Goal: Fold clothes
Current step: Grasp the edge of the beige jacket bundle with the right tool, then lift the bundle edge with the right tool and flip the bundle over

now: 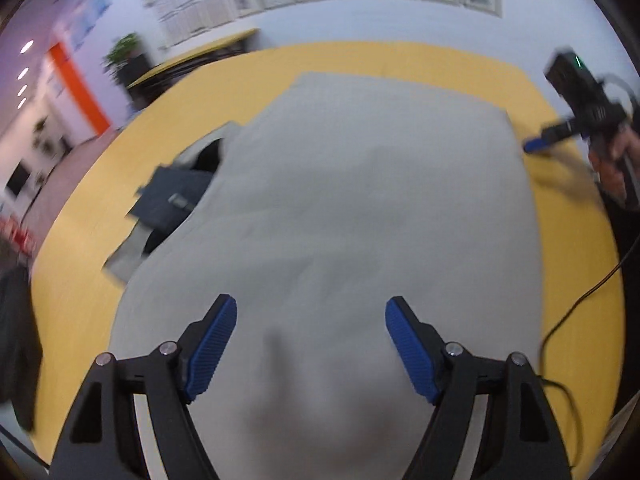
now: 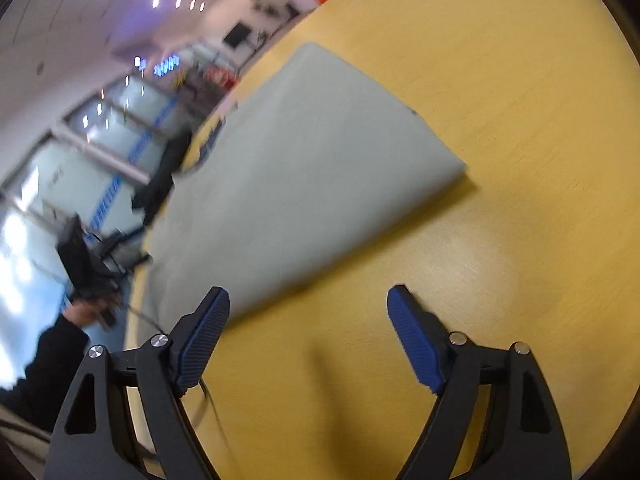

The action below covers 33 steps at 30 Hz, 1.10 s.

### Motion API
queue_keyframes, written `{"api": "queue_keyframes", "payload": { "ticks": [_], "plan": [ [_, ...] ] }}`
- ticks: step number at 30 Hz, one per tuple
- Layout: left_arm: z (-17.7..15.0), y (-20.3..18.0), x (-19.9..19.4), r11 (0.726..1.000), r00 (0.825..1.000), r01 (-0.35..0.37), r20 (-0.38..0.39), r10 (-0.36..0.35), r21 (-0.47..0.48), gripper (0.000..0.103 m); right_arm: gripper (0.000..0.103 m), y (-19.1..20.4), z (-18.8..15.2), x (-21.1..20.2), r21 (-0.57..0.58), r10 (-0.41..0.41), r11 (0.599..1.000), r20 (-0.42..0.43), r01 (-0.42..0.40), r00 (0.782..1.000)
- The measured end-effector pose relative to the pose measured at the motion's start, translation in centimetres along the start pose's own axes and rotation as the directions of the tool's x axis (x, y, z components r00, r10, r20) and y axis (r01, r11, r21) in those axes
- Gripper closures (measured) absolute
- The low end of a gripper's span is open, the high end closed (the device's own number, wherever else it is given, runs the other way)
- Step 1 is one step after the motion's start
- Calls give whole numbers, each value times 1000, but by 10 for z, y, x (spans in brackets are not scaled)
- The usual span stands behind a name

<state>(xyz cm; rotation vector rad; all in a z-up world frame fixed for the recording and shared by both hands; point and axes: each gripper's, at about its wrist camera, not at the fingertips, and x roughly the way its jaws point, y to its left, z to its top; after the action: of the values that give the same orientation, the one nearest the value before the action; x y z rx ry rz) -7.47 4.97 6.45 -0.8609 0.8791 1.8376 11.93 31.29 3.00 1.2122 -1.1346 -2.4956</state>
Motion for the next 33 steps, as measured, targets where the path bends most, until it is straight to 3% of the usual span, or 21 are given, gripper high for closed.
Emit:
{"api": "queue_keyframes", "payload": {
  "ticks": [3, 6, 8, 9, 10, 12, 15, 17, 20, 22, 25, 30, 32, 33],
  "plan": [
    [0, -11, 33, 990, 998, 56, -27, -53, 128, 22, 19, 12, 10, 15, 70, -10, 998, 90, 3, 996],
    [-7, -7, 42, 983, 991, 121, 40, -127, 136, 22, 18, 21, 17, 22, 88, -56, 995, 167, 41, 984],
    [-11, -3, 44, 983, 985, 134, 89, -146, 127, 14, 24, 22, 20, 25, 111, -86, 992, 203, 64, 975],
    [-13, -1, 45, 984, 983, 133, 108, -146, 120, 12, 38, 22, 21, 27, 130, -100, 989, 214, 73, 972],
    [-15, 1, 46, 985, 981, 133, 125, -146, 111, 9, 58, 17, 24, 31, 147, -121, 985, 213, 91, 969],
    [-17, 6, 48, 988, 982, 134, 127, -143, 79, 5, 84, 7, 28, 34, 173, -139, 979, 203, 105, 969],
    [-17, 9, 46, 990, 983, 132, 122, -138, 56, 3, 91, -1, 33, 30, 200, -91, 979, 195, 51, 977],
    [-17, 9, 46, 990, 982, 136, 123, -141, 46, 0, 90, -8, 33, 24, 231, -65, 973, 203, 17, 977],
    [-14, 10, 53, 989, 981, 142, 126, -147, 47, 0, 73, -24, 21, 2, 305, -69, 952, 206, 3, 976],
    [-16, 5, 50, 989, 981, 139, 129, -144, 50, 0, 55, -21, 18, -9, 296, -84, 955, 206, 20, 975],
    [-16, 5, 52, 988, 980, 148, 129, -153, 47, 0, 37, -15, 15, -13, 293, -102, 956, 222, 34, 970],
    [-14, 6, 57, 987, 979, 151, 132, -156, 46, 0, 36, -5, 19, 5, 250, -165, 964, 292, 92, 942],
    [-15, 6, 56, 988, 980, 147, 133, -151, 37, 0, 45, 1, 24, 16, 235, -202, 963, 306, 131, 931],
    [-16, 5, 56, 989, 980, 143, 133, -146, 31, 0, 63, 2, 27, 20, 225, -230, 960, 306, 164, 924]
  ]
}}
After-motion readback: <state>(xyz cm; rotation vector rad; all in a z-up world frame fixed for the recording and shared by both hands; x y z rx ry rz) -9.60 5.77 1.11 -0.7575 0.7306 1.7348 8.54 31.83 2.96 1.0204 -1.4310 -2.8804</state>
